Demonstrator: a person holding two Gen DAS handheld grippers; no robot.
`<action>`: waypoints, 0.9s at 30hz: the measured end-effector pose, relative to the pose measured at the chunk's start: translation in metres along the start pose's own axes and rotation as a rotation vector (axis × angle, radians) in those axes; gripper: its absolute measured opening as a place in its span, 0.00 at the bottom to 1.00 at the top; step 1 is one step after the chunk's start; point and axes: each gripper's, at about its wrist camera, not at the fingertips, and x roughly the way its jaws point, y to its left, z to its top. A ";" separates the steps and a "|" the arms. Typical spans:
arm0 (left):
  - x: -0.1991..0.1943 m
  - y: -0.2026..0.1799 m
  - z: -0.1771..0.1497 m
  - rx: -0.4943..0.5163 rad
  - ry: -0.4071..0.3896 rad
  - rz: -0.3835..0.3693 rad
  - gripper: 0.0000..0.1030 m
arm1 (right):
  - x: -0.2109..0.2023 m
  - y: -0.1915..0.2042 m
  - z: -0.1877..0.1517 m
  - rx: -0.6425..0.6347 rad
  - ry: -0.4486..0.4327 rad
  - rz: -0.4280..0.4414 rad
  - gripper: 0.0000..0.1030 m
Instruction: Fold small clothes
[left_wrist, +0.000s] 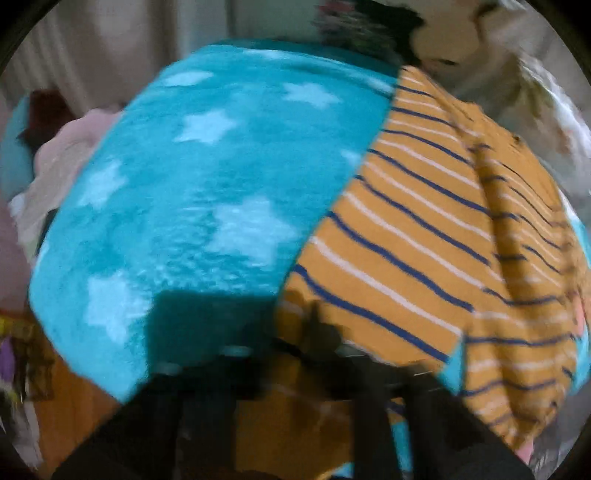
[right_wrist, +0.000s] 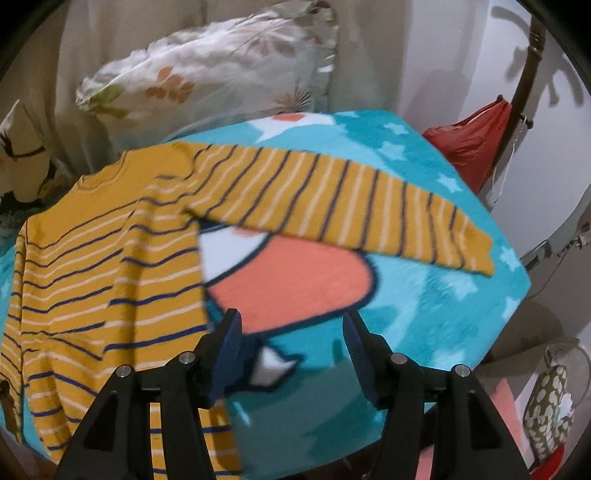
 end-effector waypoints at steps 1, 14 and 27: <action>-0.005 0.004 0.003 0.011 -0.014 0.013 0.06 | 0.001 0.004 0.000 -0.004 0.004 0.003 0.60; -0.071 0.116 0.042 -0.168 -0.193 0.136 0.34 | 0.009 0.011 -0.018 0.079 0.049 0.019 0.60; -0.012 -0.095 -0.058 0.198 0.113 -0.382 0.48 | 0.031 -0.007 -0.055 0.075 0.217 0.221 0.60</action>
